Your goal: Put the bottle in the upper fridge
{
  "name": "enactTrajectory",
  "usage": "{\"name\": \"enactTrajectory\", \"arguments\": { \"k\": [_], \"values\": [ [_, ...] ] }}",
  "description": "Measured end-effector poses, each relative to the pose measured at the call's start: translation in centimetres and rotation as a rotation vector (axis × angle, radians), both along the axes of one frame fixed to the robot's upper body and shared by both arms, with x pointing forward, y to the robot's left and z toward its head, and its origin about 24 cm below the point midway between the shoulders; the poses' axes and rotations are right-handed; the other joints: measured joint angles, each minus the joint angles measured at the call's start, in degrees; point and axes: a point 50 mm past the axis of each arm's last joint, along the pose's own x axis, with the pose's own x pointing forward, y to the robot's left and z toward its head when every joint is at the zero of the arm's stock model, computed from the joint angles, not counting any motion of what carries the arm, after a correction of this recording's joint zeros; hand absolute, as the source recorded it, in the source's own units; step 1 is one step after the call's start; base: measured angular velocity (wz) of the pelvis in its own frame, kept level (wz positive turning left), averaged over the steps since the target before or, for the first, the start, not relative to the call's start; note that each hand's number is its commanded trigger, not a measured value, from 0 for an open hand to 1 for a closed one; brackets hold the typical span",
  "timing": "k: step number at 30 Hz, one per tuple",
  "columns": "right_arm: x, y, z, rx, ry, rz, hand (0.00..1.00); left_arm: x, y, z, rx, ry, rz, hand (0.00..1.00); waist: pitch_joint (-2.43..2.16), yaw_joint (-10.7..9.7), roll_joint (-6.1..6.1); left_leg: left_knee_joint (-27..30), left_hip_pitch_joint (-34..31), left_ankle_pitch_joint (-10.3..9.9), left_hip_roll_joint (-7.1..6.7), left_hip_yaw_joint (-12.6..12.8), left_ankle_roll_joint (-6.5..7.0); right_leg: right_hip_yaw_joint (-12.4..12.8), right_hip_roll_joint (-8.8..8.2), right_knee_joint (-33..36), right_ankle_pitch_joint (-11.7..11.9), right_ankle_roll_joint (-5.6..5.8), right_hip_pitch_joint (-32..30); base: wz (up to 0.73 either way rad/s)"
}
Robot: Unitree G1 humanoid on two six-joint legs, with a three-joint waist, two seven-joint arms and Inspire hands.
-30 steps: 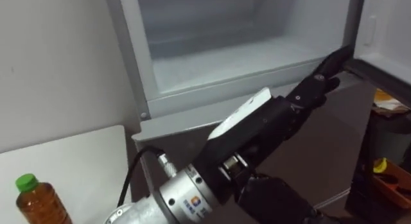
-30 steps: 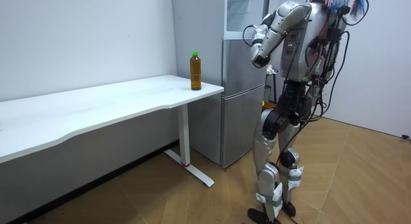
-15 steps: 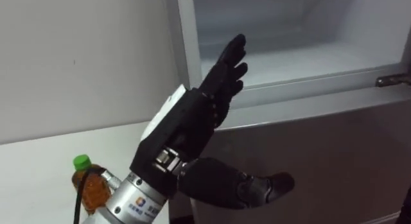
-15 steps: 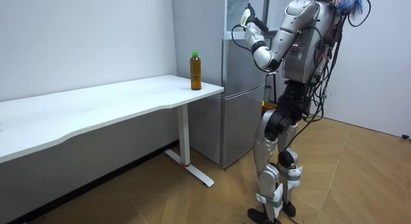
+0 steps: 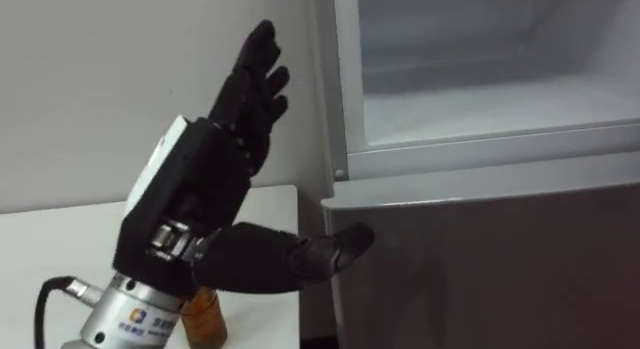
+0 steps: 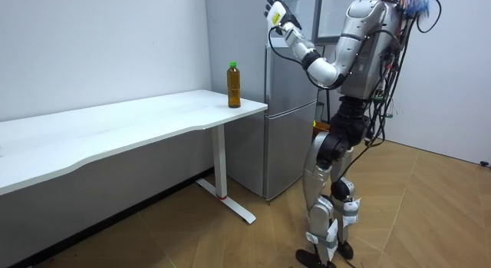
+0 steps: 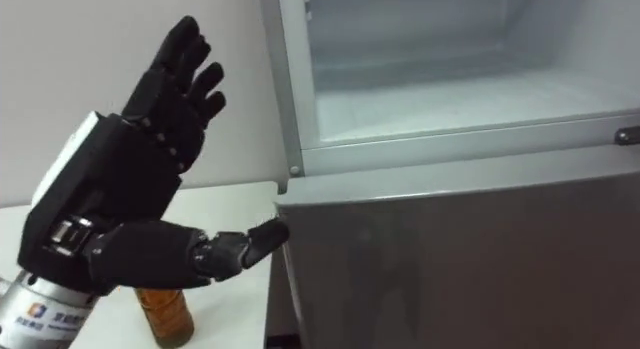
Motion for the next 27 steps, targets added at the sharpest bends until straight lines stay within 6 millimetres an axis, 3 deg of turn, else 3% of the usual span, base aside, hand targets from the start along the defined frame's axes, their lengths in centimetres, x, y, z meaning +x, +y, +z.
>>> {"name": "enactTrajectory", "arguments": {
  "k": [7, 11, 13, 18, 23, 27],
  "values": [
    [-1.4, -0.3, -0.1, -0.005, 0.012, -0.04, 0.0, -1.0, 5.1, 0.4, -0.158, -0.048, 0.306, 0.0, -0.31, 3.2, 0.57, 0.0, 0.1, 0.0, -0.28, -0.9, 0.0, -0.9, -0.19, 0.0, -0.4, 0.17, 0.5, 0.07],
    [-2.0, -0.3, 0.0, -0.005, -0.004, -0.066, 0.0, -1.8, 6.7, -0.4, -0.193, -0.024, 0.416, 0.0, -0.25, 4.4, 0.6, 0.0, 0.4, 0.0, -1.0, -2.4, 0.02, -1.2, -0.37, 0.1, -0.9, 0.4, 1.2, 0.14],
    [-2.5, -0.4, 0.0, -0.01, -0.003, -0.088, 0.0, -2.6, 7.8, -1.6, -0.205, 0.025, 0.499, 0.0, -0.16, 5.3, 0.58, 0.1, 0.9, 0.0, -1.0, -2.4, 0.04, -1.2, -0.68, 0.1, -1.3, 0.56, 1.4, 0.04],
    [-2.9, -0.3, 0.3, -0.016, -0.03, -0.115, 0.0, -4.4, 10.4, -4.0, -0.236, 0.12, 0.691, 0.0, -0.07, 5.4, 0.34, 0.2, 0.9, -0.2, -1.14, -2.6, 0.29, -2.0, -0.89, 0.5, -1.9, 0.77, 1.4, 0.1],
    [-3.5, -0.3, 0.3, -0.018, -0.034, -0.153, 0.0, -4.8, 13.1, -7.1, -0.315, 0.251, 0.859, 0.0, 0.1, 5.8, 0.41, 0.1, 0.5, -0.2, -1.12, -2.6, 0.3, -2.0, -0.87, 0.5, -1.9, 0.75, 1.2, 0.01],
    [-3.9, -0.7, 0.4, -0.018, -0.029, -0.186, 0.0, -6.5, 14.9, -11.3, -0.344, 0.433, 0.99, 0.0, 0.02, 6.3, 0.53, -0.2, 1.1, -0.2, -1.21, -2.7, 0.3, -1.4, -0.98, 1.2, -2.1, 0.72, 1.3, -0.08]
  ]
}}
